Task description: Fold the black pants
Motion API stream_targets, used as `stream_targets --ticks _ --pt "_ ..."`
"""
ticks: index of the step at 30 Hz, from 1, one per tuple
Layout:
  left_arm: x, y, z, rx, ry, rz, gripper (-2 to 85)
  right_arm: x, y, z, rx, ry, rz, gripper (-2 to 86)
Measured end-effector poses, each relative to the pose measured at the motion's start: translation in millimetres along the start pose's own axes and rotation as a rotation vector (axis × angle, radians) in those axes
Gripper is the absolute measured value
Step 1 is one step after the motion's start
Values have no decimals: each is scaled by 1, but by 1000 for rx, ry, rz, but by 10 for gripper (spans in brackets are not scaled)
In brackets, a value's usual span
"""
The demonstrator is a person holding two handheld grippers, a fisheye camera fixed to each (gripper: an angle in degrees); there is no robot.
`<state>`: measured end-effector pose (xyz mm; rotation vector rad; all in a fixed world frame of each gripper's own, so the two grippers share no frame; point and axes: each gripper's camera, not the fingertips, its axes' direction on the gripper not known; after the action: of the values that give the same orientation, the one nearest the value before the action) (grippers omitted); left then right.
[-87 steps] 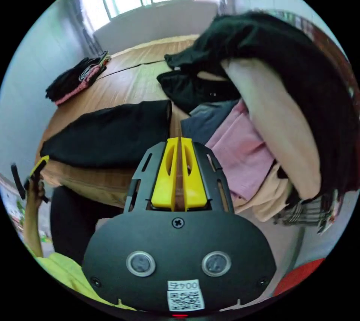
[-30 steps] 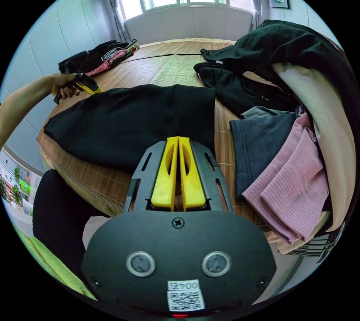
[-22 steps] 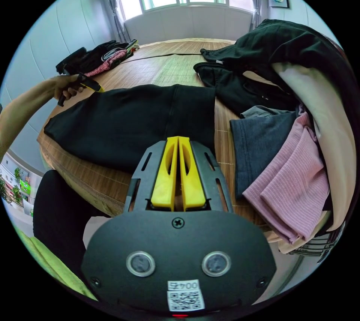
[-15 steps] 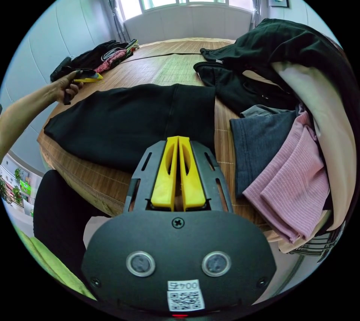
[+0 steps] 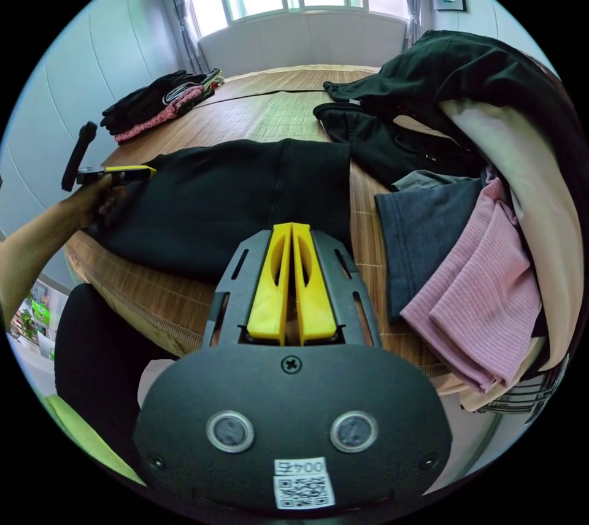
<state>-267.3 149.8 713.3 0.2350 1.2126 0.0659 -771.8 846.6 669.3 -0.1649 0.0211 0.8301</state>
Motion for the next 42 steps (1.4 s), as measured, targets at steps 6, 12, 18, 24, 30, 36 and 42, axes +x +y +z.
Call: stream_targets --ticks 6,12,18,24,30,36,42 --pt "-29 41 -59 145 160 -192 2 -12 6 -10 72 44 -36 -7" --pt "-107 168 -88 228 181 -624 2 -49 22 -23 113 7 -140 -7" --pt "-193 266 -106 260 140 -904 8 -42 22 -9 15 -56 -92 -7" --pt "-300 322 -127 354 220 -1139 36 -55 27 -2 30 20 -144 -7" --pt "-388 383 -112 522 490 -1430 100 -40 24 2 25 -81 -61 -8" --pt "-428 411 -86 522 624 -1519 141 -37 21 8 13 -112 -38 -8" --pt "-447 414 -78 525 654 -1504 136 -43 20 13 15 -97 -30 -8"
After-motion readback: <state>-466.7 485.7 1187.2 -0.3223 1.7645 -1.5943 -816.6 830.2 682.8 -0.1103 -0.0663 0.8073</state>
